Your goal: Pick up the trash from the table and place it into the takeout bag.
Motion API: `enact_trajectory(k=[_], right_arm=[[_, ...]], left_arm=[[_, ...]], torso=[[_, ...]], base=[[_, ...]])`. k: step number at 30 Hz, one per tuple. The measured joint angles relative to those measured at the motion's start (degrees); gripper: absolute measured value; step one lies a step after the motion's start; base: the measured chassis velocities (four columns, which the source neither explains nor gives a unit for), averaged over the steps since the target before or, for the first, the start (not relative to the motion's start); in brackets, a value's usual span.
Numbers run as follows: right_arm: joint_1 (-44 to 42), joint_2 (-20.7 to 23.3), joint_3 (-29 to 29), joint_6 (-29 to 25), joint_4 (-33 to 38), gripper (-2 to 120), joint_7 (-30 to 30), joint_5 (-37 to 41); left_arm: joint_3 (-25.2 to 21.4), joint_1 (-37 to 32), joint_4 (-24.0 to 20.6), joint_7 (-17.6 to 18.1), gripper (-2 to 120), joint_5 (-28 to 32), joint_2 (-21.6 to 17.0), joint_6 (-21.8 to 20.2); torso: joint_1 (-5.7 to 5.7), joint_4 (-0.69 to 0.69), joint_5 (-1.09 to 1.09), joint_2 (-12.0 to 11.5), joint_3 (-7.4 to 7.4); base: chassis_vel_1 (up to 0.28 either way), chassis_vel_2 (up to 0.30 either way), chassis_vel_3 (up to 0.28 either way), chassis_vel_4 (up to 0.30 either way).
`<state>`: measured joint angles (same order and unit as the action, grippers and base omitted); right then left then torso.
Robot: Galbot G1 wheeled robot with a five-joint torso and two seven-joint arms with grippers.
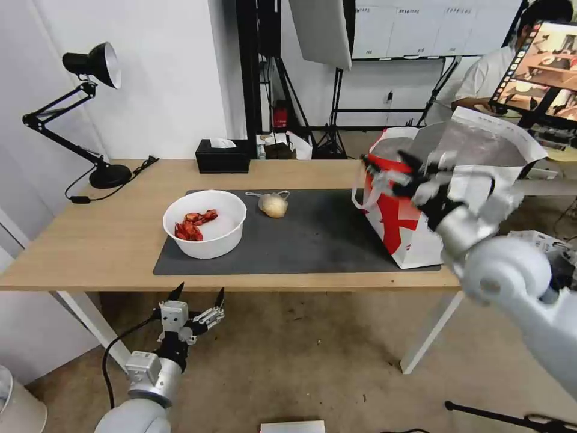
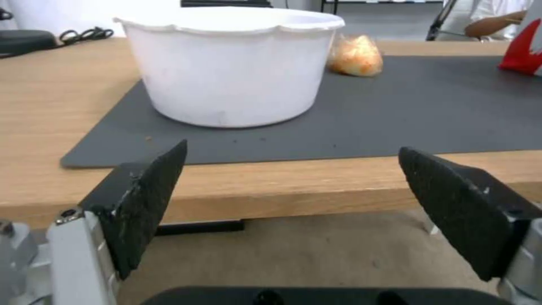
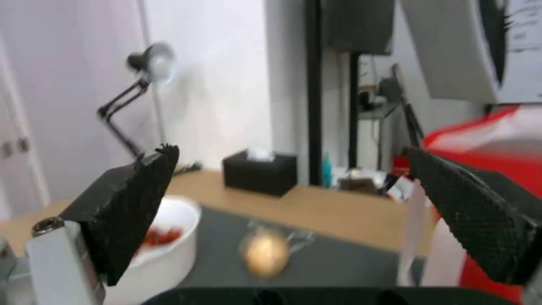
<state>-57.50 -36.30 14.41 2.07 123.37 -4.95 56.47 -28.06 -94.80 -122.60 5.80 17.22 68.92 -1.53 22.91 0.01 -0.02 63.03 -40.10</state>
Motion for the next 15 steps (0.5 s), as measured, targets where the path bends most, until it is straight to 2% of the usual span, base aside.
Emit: enact_trajectory(k=[3,4,6,7,13,15], right_arm=[[-11.3,-3.5,1.1,-3.7,-0.2,100,0.5,-12.3],[-11.3,-3.5,1.1,-3.7,-0.2,100,0.5,-12.3],[-18.6,-6.7,2.7,-6.1,-1.5,100,-1.3,-19.8],[-18.6,-6.7,2.7,-6.1,-1.5,100,-1.3,-19.8],[-28.9,-13.0,4.0,-7.5,-2.6,100,-7.9,-27.8],[-30.0,-13.6,4.0,-7.5,-2.8,100,-8.5,-28.3]], left_arm=[[-1.0,-1.7,-1.3,0.2,100,-0.3,1.4,0.3],[-1.0,-1.7,-1.3,0.2,100,-0.3,1.4,0.3],[-1.0,-1.9,-1.4,0.3,100,-0.4,1.6,0.3],[-1.0,-1.9,-1.4,0.3,100,-0.4,1.6,0.3],[-1.0,-2.6,-0.8,0.3,100,-1.1,2.0,0.3],[-1.0,-2.8,-0.7,0.4,100,-1.1,2.0,0.3]], torso=[[-0.01,0.01,0.02,0.0,0.0],[-0.01,0.01,0.02,0.0,0.0],[0.0,-0.01,0.02,0.0,0.0],[0.0,-0.01,0.02,0.0,0.0],[-0.01,-0.02,0.02,0.0,0.0],[-0.01,-0.01,0.02,0.0,0.0]], base=[[0.0,0.0,0.0,0.0],[0.0,0.0,0.0,0.0],[0.0,0.0,0.0,0.0],[0.0,0.0,0.0,0.0],[0.0,0.0,0.0,0.0],[0.0,0.0,0.0,0.0]])
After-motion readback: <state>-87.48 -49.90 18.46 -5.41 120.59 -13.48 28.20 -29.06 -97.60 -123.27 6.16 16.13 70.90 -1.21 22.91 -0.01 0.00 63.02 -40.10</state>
